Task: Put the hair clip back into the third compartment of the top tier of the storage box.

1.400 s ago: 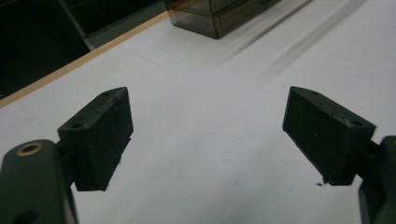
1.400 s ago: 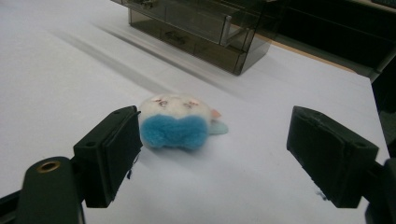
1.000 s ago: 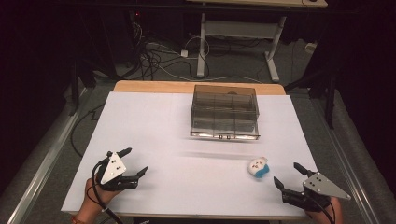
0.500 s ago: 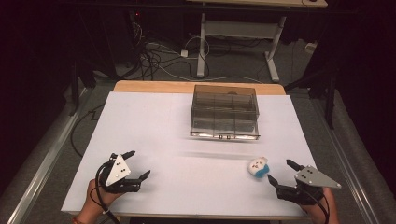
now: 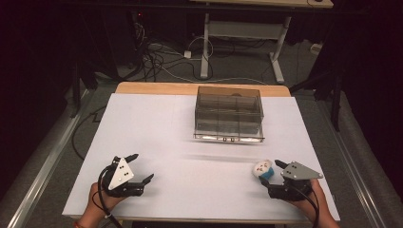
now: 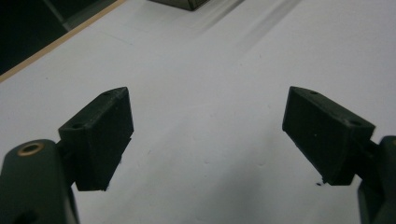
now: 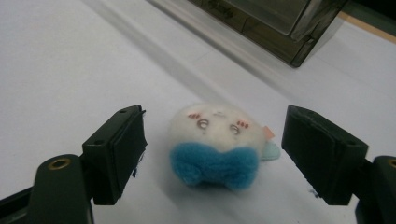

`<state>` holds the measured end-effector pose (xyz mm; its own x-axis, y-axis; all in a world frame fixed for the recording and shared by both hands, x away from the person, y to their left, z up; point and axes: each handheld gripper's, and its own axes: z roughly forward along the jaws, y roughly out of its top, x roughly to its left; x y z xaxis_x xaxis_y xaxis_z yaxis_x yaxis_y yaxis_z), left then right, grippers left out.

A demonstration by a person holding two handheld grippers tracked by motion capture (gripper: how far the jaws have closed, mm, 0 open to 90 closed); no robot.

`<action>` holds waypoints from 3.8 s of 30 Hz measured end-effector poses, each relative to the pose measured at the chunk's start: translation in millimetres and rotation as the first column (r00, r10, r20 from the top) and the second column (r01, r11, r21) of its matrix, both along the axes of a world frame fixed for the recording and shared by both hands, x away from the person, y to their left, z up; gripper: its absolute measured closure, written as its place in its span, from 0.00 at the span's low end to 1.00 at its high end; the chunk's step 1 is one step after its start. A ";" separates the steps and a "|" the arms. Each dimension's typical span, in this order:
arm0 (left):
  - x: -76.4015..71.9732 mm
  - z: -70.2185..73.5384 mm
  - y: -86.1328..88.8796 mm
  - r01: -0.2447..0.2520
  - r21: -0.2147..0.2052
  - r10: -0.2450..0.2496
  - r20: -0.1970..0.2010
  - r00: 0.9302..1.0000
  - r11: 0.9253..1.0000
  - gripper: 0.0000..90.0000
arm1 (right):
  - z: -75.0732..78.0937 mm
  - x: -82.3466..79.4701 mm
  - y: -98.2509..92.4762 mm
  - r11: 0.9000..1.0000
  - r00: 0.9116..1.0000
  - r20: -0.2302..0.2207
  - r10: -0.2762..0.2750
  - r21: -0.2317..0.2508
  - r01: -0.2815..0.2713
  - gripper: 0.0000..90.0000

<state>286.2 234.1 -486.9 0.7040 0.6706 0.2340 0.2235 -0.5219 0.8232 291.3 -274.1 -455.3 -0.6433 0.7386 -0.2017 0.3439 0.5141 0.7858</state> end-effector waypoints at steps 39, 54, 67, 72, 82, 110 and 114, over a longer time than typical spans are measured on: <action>1.4 -2.9 -1.7 0.019 0.018 -0.019 -0.018 1.000 1.000 0.18 | -24.7 14.9 8.9 0.996 0.998 -0.054 -0.037 -0.083 0.033 0.40; 2.1 -2.2 -1.1 0.012 0.018 -0.012 -0.015 1.000 1.000 0.18 | -0.7 -1.2 -2.0 0.998 0.997 0.051 -0.057 -0.033 0.059 0.41; 1.5 -2.5 -0.3 0.010 0.014 -0.010 -0.013 1.000 1.000 0.18 | 14.4 -10.1 -8.5 0.996 0.988 0.121 -0.093 0.011 0.093 0.41; 1.8 -1.9 1.1 0.007 0.014 -0.007 -0.008 1.000 1.000 0.18 | 19.8 -11.0 -12.7 0.995 0.984 0.148 -0.098 0.022 0.096 0.41; 2.0 -0.9 3.6 -0.001 0.008 0.001 -0.006 1.000 1.000 0.18 | 27.6 -12.7 -17.5 0.993 0.976 0.184 -0.118 0.040 0.113 0.41; -0.2 3.2 6.5 0.000 0.000 0.000 0.011 1.000 1.000 0.18 | 54.8 -0.3 -8.1 0.996 0.974 0.208 -0.089 0.003 0.091 0.41; -0.3 3.3 6.4 0.001 0.000 -0.001 0.010 1.000 1.000 0.18 | 57.9 4.4 -5.0 0.996 0.975 0.208 -0.082 -0.006 0.085 0.41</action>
<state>286.0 240.4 -483.7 0.7021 0.6701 0.2411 0.2144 -0.5217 0.8257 295.7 -279.1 -397.5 -0.5222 0.7841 -0.3354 0.2167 0.5024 0.8371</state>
